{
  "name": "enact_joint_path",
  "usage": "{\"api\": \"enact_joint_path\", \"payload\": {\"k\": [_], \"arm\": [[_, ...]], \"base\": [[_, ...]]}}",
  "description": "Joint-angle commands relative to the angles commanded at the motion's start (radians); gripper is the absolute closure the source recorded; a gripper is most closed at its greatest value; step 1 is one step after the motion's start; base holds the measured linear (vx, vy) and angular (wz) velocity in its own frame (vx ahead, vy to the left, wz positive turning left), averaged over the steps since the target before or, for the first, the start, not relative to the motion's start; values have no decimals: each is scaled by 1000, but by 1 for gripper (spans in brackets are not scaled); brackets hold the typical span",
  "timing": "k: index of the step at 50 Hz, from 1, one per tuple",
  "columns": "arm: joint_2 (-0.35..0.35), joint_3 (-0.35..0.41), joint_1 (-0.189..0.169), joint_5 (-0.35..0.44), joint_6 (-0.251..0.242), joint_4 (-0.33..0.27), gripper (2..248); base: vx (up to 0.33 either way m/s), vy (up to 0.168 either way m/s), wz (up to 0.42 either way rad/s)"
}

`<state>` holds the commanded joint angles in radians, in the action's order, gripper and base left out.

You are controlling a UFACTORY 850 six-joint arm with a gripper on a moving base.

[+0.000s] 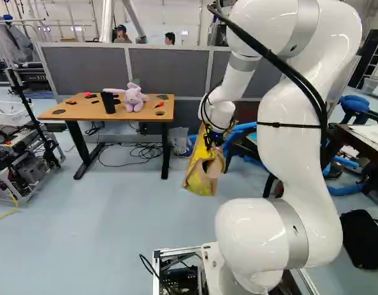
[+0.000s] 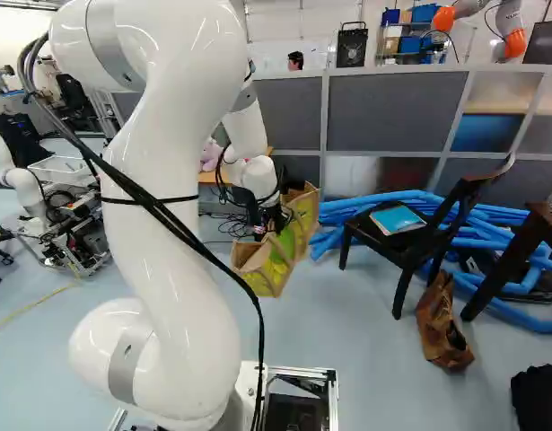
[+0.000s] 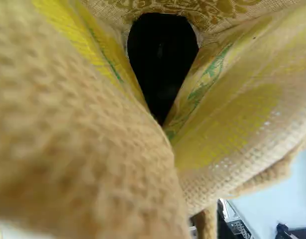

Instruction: Pick up the bag on the ground and place it on the table

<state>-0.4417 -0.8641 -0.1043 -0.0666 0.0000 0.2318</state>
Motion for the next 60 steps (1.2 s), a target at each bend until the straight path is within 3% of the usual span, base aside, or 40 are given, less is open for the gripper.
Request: {"api": "enact_joint_path", "payload": {"k": [24,60], "arm": [[37,-37,6,-76,0,-1,227],[80,-107,14,-298,0,-41,227]], "base": [[0,0,0],[0,0,0]]}}
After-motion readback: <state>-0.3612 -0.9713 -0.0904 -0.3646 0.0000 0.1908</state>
